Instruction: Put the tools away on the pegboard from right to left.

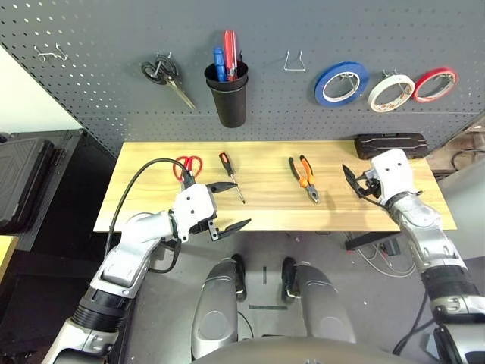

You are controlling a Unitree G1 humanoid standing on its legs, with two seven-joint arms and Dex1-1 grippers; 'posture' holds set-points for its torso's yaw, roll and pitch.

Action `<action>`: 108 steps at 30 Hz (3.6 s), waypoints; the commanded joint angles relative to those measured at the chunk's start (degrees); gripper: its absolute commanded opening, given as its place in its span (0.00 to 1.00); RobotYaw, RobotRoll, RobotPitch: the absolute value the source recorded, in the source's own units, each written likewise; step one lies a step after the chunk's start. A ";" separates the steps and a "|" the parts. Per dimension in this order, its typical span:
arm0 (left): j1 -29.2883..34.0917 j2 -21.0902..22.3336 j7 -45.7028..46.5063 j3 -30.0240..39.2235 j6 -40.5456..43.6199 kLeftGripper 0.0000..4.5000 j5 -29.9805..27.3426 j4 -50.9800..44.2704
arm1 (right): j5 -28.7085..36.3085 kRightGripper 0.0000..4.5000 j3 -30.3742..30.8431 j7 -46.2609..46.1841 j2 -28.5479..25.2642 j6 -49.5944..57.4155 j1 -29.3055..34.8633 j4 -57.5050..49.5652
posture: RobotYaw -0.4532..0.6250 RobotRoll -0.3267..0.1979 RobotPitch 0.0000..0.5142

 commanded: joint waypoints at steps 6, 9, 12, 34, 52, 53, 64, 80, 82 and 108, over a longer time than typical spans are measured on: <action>-0.34 0.30 0.22 -1.25 1.12 1.00 1.24 -0.77 | 0.79 0.99 2.86 3.34 1.63 16.69 -7.70 1.73 | 0.54 0.62 0.57; -0.31 0.57 0.06 -1.35 1.18 1.00 1.30 -0.99 | 1.16 0.99 3.20 3.67 3.21 21.30 -10.73 3.08 | 0.55 0.62 0.58; -0.37 0.69 -0.05 -1.47 1.42 1.00 1.30 -1.15 | 1.42 0.99 2.97 2.50 5.66 26.11 -13.61 4.18 | 0.55 0.62 0.59; -1.74 2.00 -0.76 -1.70 3.02 1.00 1.61 -0.73 | -0.84 0.99 4.54 -8.43 16.38 35.99 -26.03 20.65 | 0.58 0.62 0.63; -3.10 1.76 1.11 -1.25 5.44 1.00 2.81 0.55 | -3.56 0.99 5.05 -9.76 18.32 20.81 -33.02 42.84 | 0.62 0.62 0.68; -3.15 1.77 1.29 -1.26 5.61 1.00 2.94 0.64 | -3.63 0.99 5.01 -9.75 18.34 20.38 -33.19 43.44 | 0.62 0.62 0.68; -5.23 0.80 3.37 -1.67 3.71 1.00 5.28 4.33 | -4.60 0.62 5.29 -9.72 18.54 17.44 -33.26 46.28 | 0.62 0.62 0.68; -5.35 -0.90 4.40 0.43 2.11 1.00 4.06 4.11 | -6.93 0.58 9.42 -5.25 14.61 8.16 -22.44 28.41 | 0.62 0.62 0.60; -4.76 -1.10 4.68 1.31 1.84 1.00 3.44 3.26 | -7.15 0.58 10.03 -2.97 12.73 5.14 -18.86 21.77 | 0.62 0.62 0.59; -4.05 -11.69 9.36 14.52 -4.13 1.00 -18.36 -9.48 | -0.14 0.58 3.53 2.54 5.32 -17.86 -5.36 -22.10 | 0.58 0.62 0.45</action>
